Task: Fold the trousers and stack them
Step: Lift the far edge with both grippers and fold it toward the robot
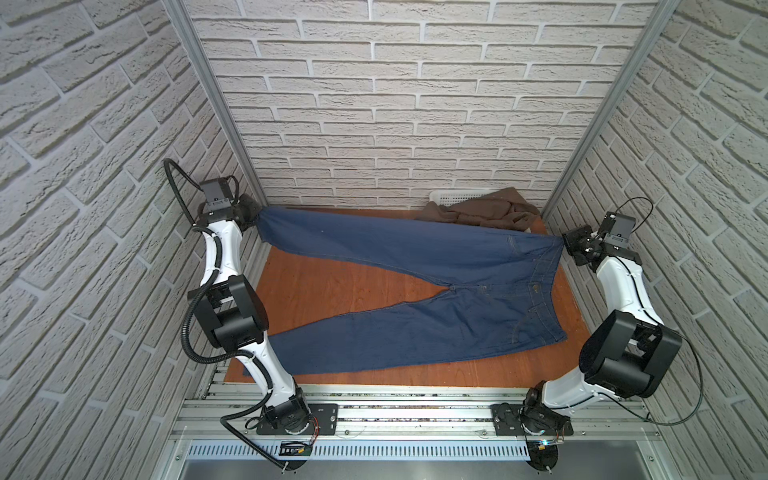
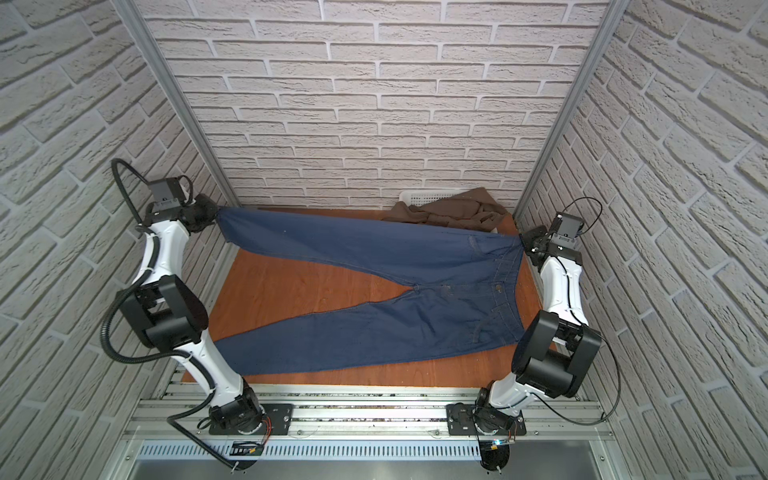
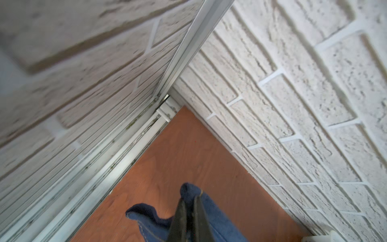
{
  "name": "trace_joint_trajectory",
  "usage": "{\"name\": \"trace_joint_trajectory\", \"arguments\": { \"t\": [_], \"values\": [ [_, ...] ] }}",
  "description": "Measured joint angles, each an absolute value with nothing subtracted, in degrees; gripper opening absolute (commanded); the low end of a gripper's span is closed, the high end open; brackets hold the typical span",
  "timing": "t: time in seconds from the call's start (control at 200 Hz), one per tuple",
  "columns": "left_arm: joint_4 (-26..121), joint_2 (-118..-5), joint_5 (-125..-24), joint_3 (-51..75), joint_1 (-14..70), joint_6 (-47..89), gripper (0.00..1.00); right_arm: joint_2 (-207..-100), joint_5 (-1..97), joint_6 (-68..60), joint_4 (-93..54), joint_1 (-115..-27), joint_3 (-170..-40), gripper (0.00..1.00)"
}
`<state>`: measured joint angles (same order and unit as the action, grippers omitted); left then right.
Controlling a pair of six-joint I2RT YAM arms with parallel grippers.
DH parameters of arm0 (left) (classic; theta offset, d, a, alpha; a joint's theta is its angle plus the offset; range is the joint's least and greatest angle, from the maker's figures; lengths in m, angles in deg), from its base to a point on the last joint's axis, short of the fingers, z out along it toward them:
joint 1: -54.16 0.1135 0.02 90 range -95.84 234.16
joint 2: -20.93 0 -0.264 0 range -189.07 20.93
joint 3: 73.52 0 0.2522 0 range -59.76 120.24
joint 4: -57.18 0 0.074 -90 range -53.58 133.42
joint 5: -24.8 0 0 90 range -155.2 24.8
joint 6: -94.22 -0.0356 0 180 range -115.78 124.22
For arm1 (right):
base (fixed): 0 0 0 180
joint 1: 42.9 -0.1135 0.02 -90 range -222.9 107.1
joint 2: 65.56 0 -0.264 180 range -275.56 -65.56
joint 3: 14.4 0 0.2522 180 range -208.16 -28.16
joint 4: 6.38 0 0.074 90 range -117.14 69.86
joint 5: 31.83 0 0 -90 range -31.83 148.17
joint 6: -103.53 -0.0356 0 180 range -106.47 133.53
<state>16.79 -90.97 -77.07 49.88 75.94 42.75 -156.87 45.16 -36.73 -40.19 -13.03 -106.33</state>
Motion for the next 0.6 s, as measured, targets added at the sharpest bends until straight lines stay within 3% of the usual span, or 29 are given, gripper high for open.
{"name": "trace_joint_trajectory", "arguments": {
  "t": [0.375, 0.51, 0.6],
  "values": [
    [10.62, -102.81, -78.82, 67.54, 74.21, 42.66, 0.0, -163.87, 46.69, -38.9, -33.37, -14.91, -111.71, 0.05],
    [11.41, -101.61, -79.17, 65.29, 74.21, 42.72, 0.0, -164.0, 47.26, -38.76, -32.11, -15.0, -111.84, 0.05],
    [14.38, -96.52, -79.02, 55.59, 74.41, 43.2, 0.0, -163.87, 48.52, -38.28, -30.99, -14.97, -111.14, 0.05]
  ]
}}
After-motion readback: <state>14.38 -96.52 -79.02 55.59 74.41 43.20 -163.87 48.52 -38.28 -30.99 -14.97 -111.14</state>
